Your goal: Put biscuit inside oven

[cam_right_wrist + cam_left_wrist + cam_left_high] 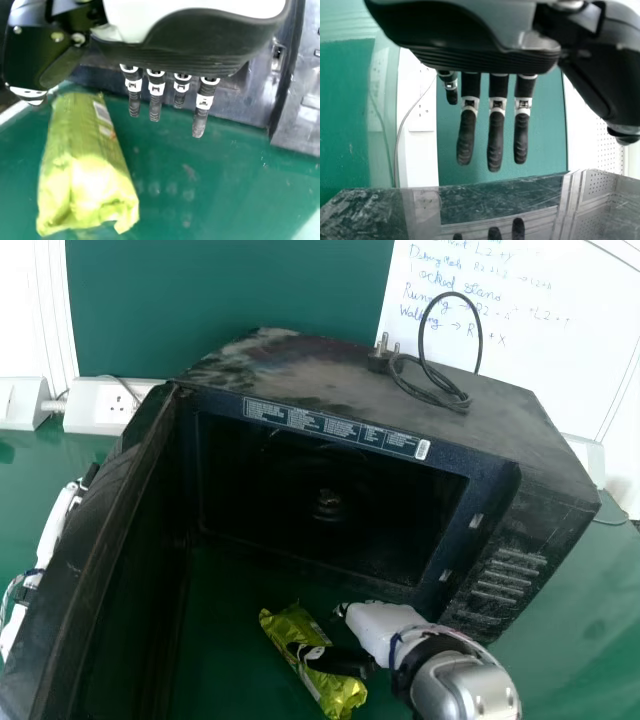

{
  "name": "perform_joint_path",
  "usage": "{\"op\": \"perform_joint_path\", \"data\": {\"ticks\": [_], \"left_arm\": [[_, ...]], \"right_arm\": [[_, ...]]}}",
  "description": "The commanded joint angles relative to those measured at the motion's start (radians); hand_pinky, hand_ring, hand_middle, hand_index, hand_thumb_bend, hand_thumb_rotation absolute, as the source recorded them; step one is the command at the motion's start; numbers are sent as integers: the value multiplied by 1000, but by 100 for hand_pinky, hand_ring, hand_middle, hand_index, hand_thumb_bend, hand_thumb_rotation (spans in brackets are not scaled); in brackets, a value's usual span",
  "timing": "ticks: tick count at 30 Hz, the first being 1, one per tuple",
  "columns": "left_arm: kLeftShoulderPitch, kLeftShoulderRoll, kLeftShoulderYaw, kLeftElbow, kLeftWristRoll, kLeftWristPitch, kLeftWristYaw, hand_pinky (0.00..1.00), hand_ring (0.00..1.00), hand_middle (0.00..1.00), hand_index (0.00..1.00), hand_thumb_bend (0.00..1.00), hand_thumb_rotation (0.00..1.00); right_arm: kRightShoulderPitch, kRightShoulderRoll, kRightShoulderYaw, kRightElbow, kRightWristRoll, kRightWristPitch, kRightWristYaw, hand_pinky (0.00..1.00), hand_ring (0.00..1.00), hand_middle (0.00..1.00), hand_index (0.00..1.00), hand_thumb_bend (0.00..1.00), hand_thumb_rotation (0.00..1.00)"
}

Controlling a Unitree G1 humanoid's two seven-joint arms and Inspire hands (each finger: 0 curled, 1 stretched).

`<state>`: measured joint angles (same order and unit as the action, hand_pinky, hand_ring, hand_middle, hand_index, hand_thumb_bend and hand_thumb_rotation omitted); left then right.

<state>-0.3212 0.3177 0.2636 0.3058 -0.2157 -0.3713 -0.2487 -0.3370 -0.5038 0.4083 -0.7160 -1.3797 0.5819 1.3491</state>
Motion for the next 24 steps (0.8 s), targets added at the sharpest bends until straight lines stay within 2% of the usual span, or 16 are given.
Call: {"op": "perform_joint_path", "data": {"ticks": [1, 14, 24], "left_arm": [[17, -5, 0, -17, 2, 5, 1, 27, 31, 41, 49, 52, 6], [14, -7, -3, -16, 8, 1, -1, 27, 31, 41, 49, 52, 6], [13, -8, -2, -11, 11, -6, -3, 27, 31, 41, 49, 52, 6]], "right_arm": [[19, 31, -24, 16, -24, -34, 11, 74, 90, 93, 93, 87, 53], [88, 171, -92, 75, -127, -161, 22, 76, 92, 97, 94, 89, 50], [143, 222, -142, 62, -155, -231, 10, 75, 91, 98, 95, 89, 48]]}}
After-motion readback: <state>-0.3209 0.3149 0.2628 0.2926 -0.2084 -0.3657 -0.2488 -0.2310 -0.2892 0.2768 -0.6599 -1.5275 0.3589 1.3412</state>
